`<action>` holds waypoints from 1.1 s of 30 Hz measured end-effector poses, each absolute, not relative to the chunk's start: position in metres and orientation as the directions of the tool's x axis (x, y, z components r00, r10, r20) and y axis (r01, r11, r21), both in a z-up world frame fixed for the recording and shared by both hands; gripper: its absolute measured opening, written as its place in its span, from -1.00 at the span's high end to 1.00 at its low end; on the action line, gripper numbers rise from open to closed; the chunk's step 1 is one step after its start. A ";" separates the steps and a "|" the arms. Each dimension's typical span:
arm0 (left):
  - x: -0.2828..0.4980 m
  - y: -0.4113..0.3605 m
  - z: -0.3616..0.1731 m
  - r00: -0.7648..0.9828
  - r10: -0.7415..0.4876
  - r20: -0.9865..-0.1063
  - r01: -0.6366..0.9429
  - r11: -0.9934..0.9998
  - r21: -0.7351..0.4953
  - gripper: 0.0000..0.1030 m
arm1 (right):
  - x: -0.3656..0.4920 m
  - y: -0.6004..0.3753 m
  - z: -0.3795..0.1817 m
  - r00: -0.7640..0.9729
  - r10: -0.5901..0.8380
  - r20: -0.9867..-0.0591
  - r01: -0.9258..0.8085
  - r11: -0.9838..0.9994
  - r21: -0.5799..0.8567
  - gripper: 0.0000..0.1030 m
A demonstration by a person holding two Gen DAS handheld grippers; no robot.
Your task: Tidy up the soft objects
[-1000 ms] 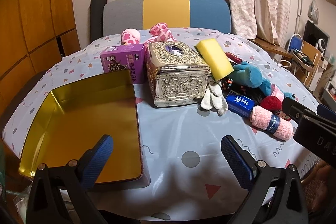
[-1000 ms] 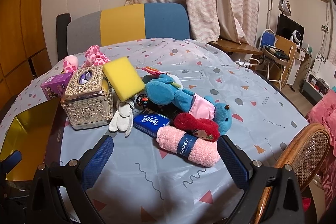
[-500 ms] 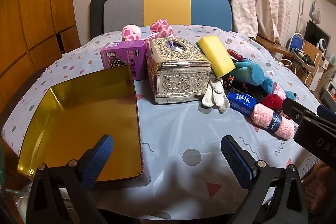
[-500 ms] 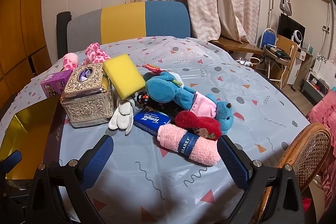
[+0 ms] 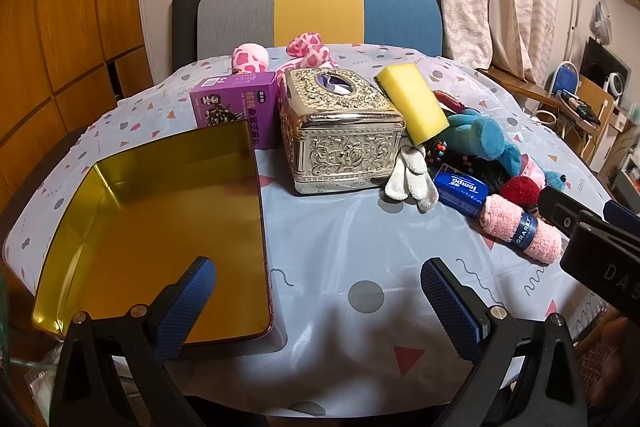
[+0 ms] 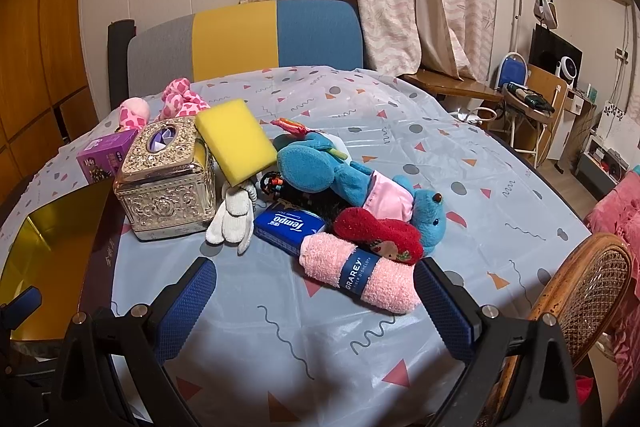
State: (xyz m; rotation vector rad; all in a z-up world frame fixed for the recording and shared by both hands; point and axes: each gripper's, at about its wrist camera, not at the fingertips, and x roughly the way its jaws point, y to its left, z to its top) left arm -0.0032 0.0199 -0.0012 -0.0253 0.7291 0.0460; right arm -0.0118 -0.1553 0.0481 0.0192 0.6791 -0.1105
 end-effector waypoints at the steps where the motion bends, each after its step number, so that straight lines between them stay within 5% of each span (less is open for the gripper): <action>1: -0.003 0.020 -0.001 0.745 0.033 -0.666 -0.050 0.999 -0.007 -0.99 | -0.012 -0.155 0.048 0.773 -0.096 -0.627 0.109 0.994 -0.019 -0.95; 11: -0.003 0.019 -0.004 0.740 0.023 -0.672 -0.044 0.999 -0.015 -0.99 | -0.011 -0.156 0.047 0.770 -0.096 -0.630 0.109 0.994 -0.018 -0.95; 17: 0.001 0.027 -0.007 0.729 -0.097 -0.678 0.011 0.991 -0.130 -0.99 | -0.006 -0.161 0.046 0.766 -0.103 -0.635 0.119 0.993 -0.017 -0.95; 33: 0.036 0.006 0.019 0.705 -0.225 -0.673 0.180 0.974 -0.137 -0.99 | 0.042 -0.218 0.061 0.757 -0.096 -0.646 0.178 0.982 0.062 -0.96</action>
